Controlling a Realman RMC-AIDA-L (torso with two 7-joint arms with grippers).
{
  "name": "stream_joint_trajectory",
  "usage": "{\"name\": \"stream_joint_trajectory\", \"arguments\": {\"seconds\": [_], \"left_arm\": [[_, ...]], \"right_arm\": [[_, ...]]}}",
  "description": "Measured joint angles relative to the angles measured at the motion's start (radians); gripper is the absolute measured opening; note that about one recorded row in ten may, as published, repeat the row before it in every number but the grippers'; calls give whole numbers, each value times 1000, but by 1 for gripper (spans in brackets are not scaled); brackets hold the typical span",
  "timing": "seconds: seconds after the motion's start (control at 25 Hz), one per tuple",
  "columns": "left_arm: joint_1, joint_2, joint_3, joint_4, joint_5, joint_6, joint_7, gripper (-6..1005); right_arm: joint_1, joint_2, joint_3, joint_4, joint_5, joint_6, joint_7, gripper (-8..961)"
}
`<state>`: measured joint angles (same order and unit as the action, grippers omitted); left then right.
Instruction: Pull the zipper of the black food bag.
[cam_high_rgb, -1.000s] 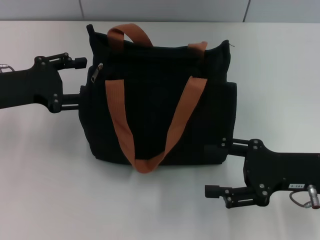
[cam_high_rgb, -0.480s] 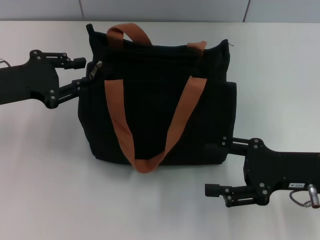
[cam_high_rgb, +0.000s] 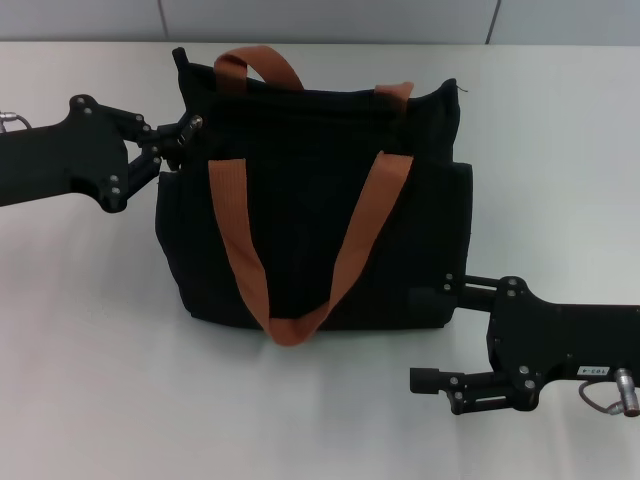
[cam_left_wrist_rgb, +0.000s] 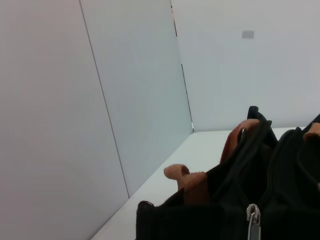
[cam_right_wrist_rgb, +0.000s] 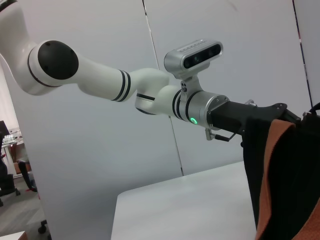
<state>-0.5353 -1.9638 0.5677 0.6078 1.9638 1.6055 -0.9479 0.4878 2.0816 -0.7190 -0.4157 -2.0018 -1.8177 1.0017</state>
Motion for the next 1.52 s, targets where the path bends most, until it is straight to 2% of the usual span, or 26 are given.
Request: {"name": "stream_joint_trajectory", "arguments": {"seconds": [0.2,0.8,1.08,1.28,1.52], "left_arm": [[7,5,-3,1,-21,20,0,55],[33,8,-5,27,-66,106,5,38],[38,3,-11,38,-66,116,0,38],[44,-4,-15,52,-66,110,2,36],[47,-7,-19,63,-66,107,4,36]], "right_arm": [[0,0,1,0,0,0,0,800],[3,0,1,0,13,-5,1,796],[23,-2,2,-4,79,-136,71,794],[60,-5,3,-30,172,-190,264,793],[168,-16,0,-84,266,-142,699,791]]}}
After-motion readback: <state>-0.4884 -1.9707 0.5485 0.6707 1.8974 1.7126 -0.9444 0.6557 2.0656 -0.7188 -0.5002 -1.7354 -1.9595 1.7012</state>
